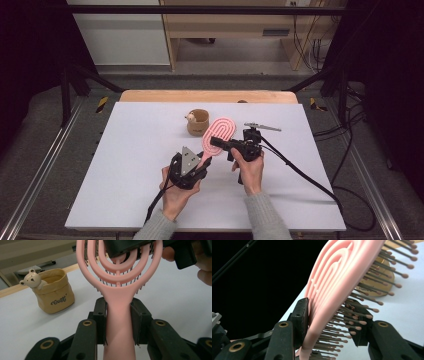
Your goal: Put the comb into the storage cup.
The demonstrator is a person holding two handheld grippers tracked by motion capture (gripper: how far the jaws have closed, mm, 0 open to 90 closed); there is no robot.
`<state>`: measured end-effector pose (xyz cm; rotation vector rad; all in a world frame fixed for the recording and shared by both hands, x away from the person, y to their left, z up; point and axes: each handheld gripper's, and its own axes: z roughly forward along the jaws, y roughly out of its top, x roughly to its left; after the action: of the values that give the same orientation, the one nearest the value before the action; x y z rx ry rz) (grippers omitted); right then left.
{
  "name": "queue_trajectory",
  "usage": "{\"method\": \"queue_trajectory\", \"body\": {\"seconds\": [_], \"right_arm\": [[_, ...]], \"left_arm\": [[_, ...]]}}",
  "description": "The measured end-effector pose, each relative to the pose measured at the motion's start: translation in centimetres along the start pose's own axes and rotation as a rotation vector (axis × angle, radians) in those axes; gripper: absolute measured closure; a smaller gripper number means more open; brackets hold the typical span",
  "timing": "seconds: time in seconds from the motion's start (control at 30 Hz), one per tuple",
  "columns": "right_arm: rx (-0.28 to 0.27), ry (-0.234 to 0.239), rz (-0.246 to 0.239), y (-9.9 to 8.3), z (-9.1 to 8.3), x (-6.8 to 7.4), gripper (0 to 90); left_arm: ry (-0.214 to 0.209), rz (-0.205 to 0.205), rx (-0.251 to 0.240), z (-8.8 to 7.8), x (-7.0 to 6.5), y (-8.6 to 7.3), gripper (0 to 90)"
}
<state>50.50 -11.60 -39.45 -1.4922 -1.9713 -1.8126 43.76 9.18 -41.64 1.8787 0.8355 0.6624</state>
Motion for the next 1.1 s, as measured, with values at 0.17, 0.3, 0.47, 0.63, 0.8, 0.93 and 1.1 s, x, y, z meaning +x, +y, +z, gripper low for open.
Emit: {"method": "queue_trajectory", "body": {"seconds": [0.17, 0.3, 0.47, 0.63, 0.8, 0.93, 1.1], "right_arm": [[-0.004, 0.007, 0.016, 0.01, -0.04, 0.07, 57.5], [-0.005, 0.018, 0.023, -0.04, -0.02, 0.09, 58.9], [-0.006, 0.026, 0.028, -0.11, 0.00, 0.15, 60.4], [-0.004, 0.036, 0.027, -0.16, -0.05, 0.21, 61.7], [-0.002, 0.043, 0.026, -0.18, -0.13, 0.27, 62.5], [0.000, 0.047, 0.018, -0.19, -0.21, 0.30, 62.9], [-0.006, 0.049, 0.005, -0.21, -0.33, 0.41, 63.1]], "left_arm": [[0.004, 0.000, -0.007, 0.01, -0.03, -0.04, 69.3], [0.009, 0.002, -0.010, 0.02, -0.02, -0.09, 69.3], [0.010, 0.003, -0.012, 0.05, -0.04, -0.22, 69.4], [0.011, 0.004, -0.016, 0.12, -0.07, -0.29, 69.3], [0.010, 0.006, -0.015, 0.21, -0.13, -0.34, 69.3], [0.010, 0.010, -0.019, 0.26, -0.17, -0.34, 69.2], [0.005, 0.011, -0.017, 0.34, -0.16, -0.31, 69.1]]}}
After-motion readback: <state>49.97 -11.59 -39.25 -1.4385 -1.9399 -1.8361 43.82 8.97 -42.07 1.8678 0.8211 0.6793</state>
